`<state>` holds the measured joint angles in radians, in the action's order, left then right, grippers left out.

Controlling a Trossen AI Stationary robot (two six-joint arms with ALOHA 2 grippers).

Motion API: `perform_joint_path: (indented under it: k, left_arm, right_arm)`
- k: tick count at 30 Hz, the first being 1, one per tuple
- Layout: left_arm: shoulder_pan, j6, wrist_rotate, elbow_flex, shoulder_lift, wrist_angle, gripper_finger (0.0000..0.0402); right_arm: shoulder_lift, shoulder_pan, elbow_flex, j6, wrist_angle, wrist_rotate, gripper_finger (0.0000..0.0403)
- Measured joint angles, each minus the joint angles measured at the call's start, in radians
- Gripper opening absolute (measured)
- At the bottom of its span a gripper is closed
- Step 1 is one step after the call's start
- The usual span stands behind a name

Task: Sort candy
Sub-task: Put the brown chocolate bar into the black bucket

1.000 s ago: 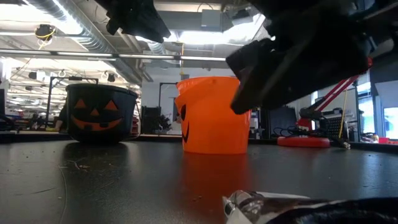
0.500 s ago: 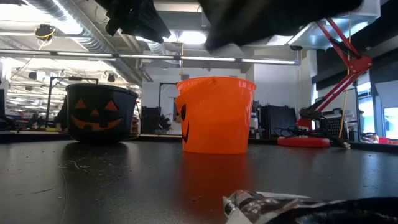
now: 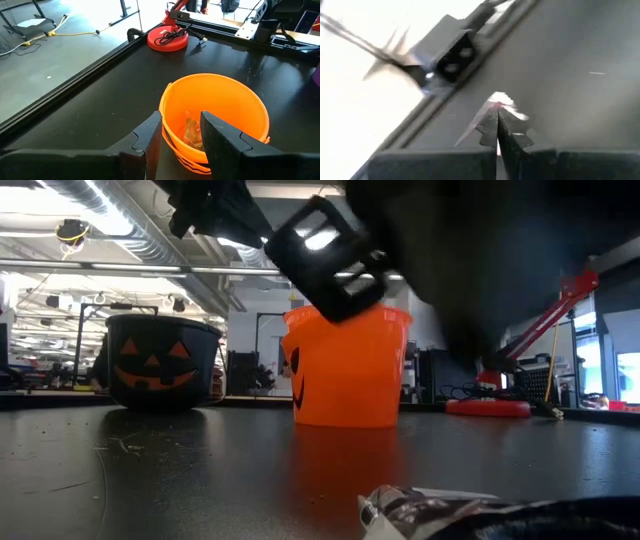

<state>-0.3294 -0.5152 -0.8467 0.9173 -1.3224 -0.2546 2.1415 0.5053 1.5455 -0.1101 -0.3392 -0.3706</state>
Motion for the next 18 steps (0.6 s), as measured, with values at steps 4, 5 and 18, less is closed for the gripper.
perform_joint_path:
  k: [4, 5, 18]
  left_arm:
    - [0.002, 0.0, -0.003, 0.0, 0.0, -0.003, 0.0124]
    - [0.003, 0.0, -0.003, 0.0, 0.0, -0.004, 0.0124]
    - [0.003, 0.001, -0.008, 0.0, 0.0, -0.007, 0.0124]
  right_arm:
    - [0.047, -0.001, -0.001, 0.039, 0.038, -0.119, 0.0002]
    - [0.064, -0.006, -0.001, 0.055, 0.052, -0.158, 0.0002]
    - [0.103, -0.053, 0.017, 0.025, 0.005, -0.101, 0.0001]
